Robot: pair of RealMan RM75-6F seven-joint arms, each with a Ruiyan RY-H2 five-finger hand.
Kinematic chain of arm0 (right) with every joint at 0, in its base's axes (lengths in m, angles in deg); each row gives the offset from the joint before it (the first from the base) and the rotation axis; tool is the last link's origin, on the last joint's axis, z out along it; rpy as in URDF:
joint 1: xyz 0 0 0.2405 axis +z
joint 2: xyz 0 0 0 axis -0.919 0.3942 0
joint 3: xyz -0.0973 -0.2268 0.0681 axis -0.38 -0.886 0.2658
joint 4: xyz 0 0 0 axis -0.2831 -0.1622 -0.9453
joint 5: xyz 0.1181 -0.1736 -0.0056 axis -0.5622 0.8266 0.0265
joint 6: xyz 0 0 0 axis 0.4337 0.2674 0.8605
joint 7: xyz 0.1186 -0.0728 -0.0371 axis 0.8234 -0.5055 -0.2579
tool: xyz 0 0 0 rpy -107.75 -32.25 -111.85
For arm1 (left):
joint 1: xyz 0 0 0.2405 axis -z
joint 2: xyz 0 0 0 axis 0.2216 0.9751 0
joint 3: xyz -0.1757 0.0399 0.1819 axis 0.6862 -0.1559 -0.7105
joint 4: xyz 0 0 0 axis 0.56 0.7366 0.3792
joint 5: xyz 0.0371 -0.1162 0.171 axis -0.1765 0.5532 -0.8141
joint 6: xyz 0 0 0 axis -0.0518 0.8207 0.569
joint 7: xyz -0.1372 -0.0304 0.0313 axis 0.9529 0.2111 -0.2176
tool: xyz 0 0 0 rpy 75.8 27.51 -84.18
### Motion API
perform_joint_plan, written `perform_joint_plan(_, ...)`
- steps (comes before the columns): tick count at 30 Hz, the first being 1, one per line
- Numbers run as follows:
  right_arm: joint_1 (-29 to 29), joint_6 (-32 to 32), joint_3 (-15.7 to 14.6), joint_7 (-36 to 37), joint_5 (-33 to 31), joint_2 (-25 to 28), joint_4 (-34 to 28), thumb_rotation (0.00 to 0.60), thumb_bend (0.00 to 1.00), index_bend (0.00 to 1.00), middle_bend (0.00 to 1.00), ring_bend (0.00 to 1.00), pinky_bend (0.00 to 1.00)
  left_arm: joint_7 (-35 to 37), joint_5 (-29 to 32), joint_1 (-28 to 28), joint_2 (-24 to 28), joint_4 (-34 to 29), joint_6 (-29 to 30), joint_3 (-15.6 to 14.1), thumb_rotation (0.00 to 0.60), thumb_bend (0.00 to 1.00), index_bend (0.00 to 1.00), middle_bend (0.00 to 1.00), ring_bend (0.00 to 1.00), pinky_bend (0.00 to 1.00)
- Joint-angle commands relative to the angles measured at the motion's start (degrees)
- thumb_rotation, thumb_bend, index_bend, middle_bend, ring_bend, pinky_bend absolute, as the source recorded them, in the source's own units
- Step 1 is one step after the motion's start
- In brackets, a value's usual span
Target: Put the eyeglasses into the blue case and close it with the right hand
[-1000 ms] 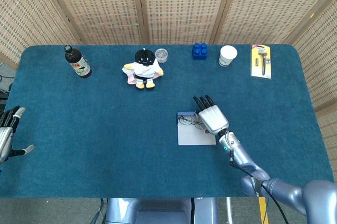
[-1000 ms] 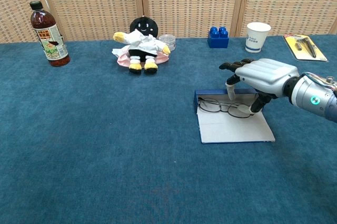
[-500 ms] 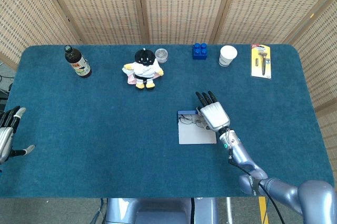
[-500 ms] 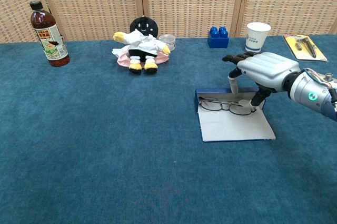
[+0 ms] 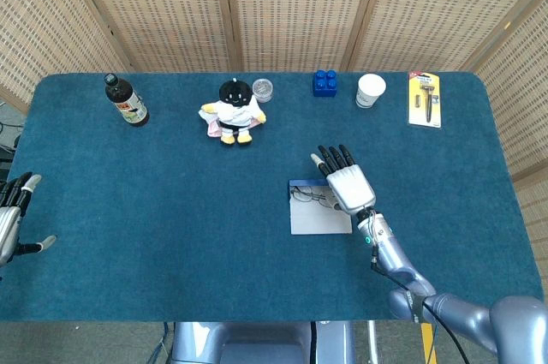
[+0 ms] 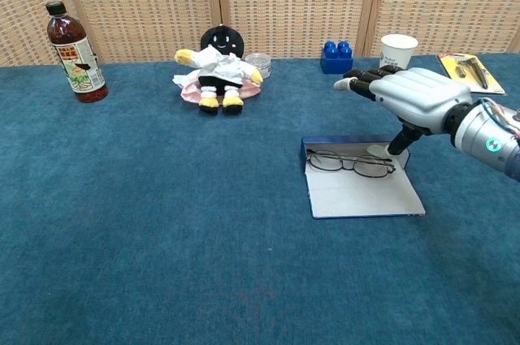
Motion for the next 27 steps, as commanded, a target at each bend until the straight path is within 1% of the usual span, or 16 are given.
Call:
perform_joint_plan(1, -2.4, -3.2, -2.2, 0.5, 2.9, 4.2, -7.2, 0.600, 0.26, 0.00, 0.00, 0.00, 0.00, 0.0, -0.1, 0.0, 0.0, -0.1, 0.1, 0.0, 0.600, 0.00, 0.00, 0.00, 0.00, 0.00)
perform_joint_plan(3, -3.1, -3.9, -3.3, 0.3, 3.9, 5.5, -9.5, 0.600, 0.24, 0.01, 0.00, 0.00, 0.00, 0.0, -0.3, -0.1, 0.0, -0.1, 0.2, -0.1, 0.600, 0.00, 0.00, 0.00, 0.00, 0.00)
perform_joint_plan(6, -4.2, -4.6, -5.6, -0.1, 6.1, 6.7, -11.8, 0.600, 0.23, 0.07, 0.00, 0.00, 0.00, -0.2, -0.6, -0.1, 0.0, -0.2, 0.3, -0.2, 0.600, 0.00, 0.00, 0.00, 0.00, 0.00)
perform_joint_plan(7, -4.6, -5.0, -6.6, -0.4, 7.0, 6.7, -12.0, 0.600, 0.23, 0.10, 0.00, 0.00, 0.00, -0.2, -0.7, -0.1, 0.0, -0.2, 0.4, -0.3, 0.600, 0.00, 0.00, 0.00, 0.00, 0.00)
perform_joint_plan(11, -5.6, -5.3, -8.5, -1.2, 8.6, 5.5, -11.0, 0.600, 0.24, 0.20, 0.00, 0.00, 0.00, -0.4, -0.9, -0.2, -0.1, -0.3, 0.6, -0.4, 0.600, 0.00, 0.00, 0.00, 0.00, 0.00)
perform_joint_plan(18, -5.8, -5.2, -9.0, -2.6, 9.5, 2.6, -8.0, 0.600, 0.26, 0.30, 0.00, 0.00, 0.00, -0.5, -1.2, -0.3, -0.1, -0.4, 1.0, -0.5, 0.600, 0.00, 0.00, 0.00, 0.00, 0.00)
perform_joint_plan(22, -5.8, -4.9, -8.9, -3.0, 9.6, 1.9, -6.9, 0.600, 0.31, 0.33, 0.00, 0.00, 0.00, -0.4, -1.1, -0.3, -0.1, -0.4, 0.9, -0.5, 0.600, 0.00, 0.00, 0.00, 0.00, 0.00)
perform_joint_plan(27, -5.8, -4.4, -8.9, -3.7, 9.9, 0.8, -5.5, 0.600, 0.31, 0.34, 0.00, 0.00, 0.00, -0.3, -1.0, -0.3, -0.1, -0.3, 0.7, -0.4, 0.600, 0.00, 0.00, 0.00, 0.00, 0.00)
